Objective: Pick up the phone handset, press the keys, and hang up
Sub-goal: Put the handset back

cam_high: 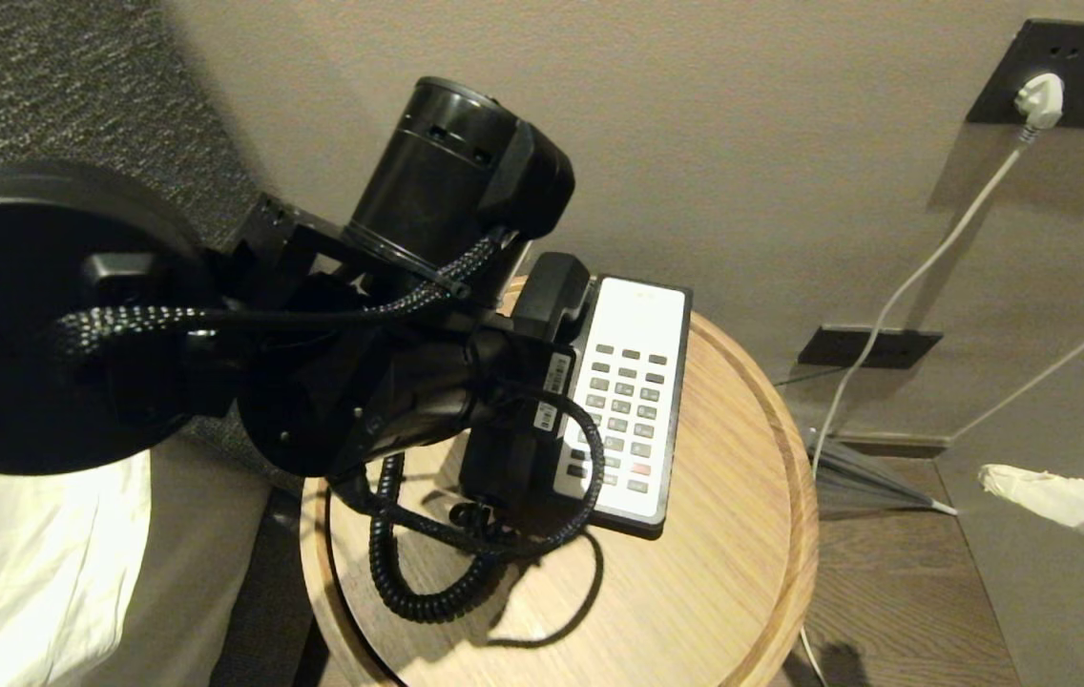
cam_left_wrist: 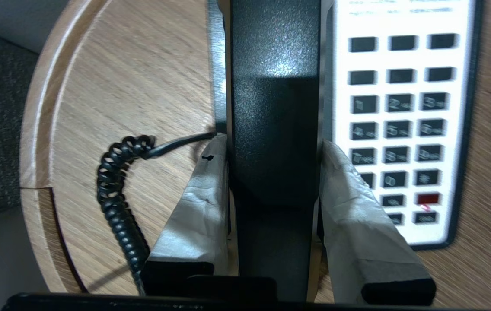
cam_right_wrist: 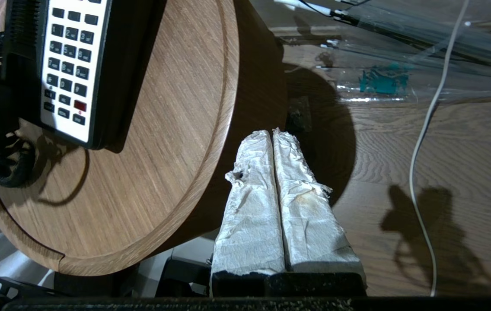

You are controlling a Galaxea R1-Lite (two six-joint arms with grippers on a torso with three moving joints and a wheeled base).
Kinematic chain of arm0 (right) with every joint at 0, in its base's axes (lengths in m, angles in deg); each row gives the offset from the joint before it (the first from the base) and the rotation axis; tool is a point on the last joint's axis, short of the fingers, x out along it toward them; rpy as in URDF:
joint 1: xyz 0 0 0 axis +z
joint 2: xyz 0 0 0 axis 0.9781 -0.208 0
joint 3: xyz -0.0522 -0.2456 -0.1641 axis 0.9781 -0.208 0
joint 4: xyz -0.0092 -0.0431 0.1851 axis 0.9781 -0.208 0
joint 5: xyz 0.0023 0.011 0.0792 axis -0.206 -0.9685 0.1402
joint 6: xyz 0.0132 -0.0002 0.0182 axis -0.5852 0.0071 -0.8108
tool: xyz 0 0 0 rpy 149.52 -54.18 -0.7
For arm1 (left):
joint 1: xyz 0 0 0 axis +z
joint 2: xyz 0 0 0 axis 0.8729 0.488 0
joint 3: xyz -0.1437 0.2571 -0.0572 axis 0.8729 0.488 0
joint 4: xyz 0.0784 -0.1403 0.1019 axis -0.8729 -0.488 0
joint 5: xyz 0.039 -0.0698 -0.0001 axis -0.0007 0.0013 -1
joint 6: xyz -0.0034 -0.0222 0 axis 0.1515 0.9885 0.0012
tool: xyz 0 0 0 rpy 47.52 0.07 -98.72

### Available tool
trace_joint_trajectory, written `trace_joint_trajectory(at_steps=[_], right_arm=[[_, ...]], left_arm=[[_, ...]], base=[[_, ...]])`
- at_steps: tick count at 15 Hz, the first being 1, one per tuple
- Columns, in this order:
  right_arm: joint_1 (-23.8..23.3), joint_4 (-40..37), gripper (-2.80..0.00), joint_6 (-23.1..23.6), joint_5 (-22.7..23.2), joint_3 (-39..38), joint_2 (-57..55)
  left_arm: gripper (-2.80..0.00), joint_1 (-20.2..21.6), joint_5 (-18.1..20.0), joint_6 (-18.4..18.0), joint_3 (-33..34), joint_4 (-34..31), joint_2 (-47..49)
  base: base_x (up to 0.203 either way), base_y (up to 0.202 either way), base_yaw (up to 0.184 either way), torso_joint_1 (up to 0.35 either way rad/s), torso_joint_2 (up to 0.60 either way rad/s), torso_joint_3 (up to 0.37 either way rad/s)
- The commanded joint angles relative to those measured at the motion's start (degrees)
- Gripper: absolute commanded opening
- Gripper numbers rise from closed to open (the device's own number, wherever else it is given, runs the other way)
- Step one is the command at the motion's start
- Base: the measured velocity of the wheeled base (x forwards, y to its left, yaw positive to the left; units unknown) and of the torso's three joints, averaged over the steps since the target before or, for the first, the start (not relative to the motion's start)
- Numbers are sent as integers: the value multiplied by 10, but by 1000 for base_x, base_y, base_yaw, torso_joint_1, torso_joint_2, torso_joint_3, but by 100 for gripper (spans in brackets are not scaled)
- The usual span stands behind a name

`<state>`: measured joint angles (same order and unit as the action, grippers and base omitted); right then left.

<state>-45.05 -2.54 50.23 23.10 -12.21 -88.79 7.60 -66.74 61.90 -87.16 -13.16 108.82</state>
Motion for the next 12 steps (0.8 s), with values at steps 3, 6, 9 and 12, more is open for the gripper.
trace_joint_trajectory(at_steps=[3, 6, 9, 12], right_arm=[[1, 0, -280, -1, 0, 0, 4], [1, 0, -280, -1, 0, 0, 5], [1, -1, -280, -1, -1, -2, 6], [0, -2, -280, -1, -1, -2, 8]], left_arm=[[-280, 15, -2, 1, -14, -1, 11], [-280, 17, -1, 1, -41, -3, 22], [-280, 16, -1, 1, -45, -7, 29], [-280, 17, -1, 1, -45, -8, 33]], base=[[0, 0, 0, 0, 0, 0], [0, 0, 0, 0, 0, 0], [0, 0, 0, 0, 0, 0], [0, 0, 0, 0, 0, 0]])
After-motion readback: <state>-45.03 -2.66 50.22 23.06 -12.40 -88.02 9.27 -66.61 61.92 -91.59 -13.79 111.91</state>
